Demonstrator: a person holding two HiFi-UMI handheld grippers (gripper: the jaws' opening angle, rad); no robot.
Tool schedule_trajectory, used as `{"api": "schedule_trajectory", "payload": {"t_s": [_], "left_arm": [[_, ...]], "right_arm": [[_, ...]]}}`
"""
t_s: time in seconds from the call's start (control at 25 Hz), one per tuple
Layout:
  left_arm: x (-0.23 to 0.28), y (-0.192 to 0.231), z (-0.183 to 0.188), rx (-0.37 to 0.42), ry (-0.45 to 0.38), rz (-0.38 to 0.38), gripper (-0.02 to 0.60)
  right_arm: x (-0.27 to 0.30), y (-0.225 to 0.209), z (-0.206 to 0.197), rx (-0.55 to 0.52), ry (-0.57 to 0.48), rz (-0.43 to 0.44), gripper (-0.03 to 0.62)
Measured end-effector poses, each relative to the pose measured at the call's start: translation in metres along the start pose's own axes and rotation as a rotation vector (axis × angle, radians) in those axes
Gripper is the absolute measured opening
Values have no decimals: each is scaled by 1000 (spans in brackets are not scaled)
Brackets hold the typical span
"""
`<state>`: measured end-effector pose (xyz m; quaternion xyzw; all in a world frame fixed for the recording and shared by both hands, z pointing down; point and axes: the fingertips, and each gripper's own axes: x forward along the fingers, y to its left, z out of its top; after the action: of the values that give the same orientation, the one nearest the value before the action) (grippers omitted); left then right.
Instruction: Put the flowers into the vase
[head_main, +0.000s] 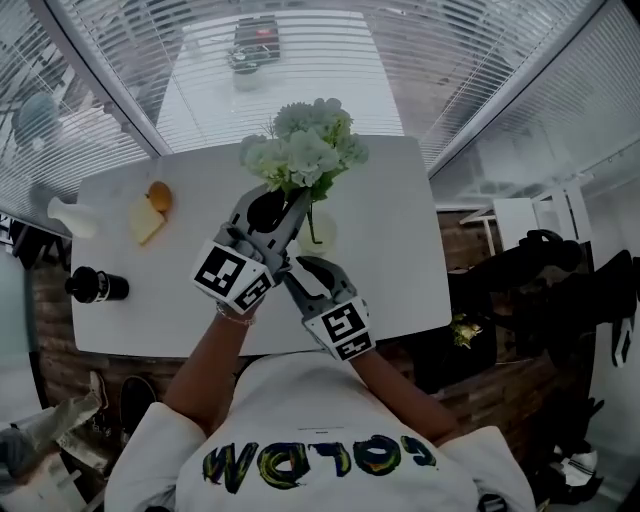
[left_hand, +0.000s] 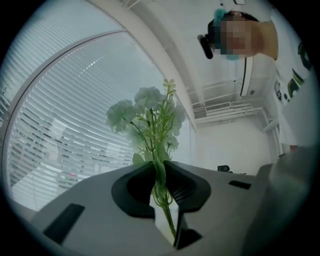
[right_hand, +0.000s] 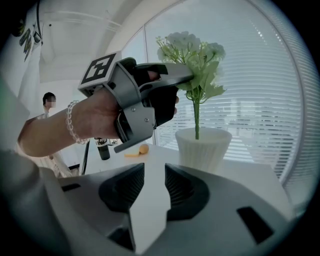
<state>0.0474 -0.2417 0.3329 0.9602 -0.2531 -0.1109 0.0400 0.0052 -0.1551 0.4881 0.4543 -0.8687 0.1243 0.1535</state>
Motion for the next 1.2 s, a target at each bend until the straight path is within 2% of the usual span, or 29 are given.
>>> {"api": "schedule_trajectory", "payload": {"t_s": [0.2, 0.6, 0.84, 1.2], "left_arm": [[2, -14, -21, 50, 34, -11, 72], [-6, -19, -54, 54, 86, 10, 82], [-11, -21, -62, 68, 95, 14, 95], [-23, -31, -70, 68, 109, 6, 184]], "right_arm": [[-13, -6, -15, 10, 13, -13, 137], [-29, -21, -32, 11, 34, -50, 136], [-32, -22, -40, 25, 53, -55, 135], [-35, -20, -49, 52, 62, -57, 135]]}}
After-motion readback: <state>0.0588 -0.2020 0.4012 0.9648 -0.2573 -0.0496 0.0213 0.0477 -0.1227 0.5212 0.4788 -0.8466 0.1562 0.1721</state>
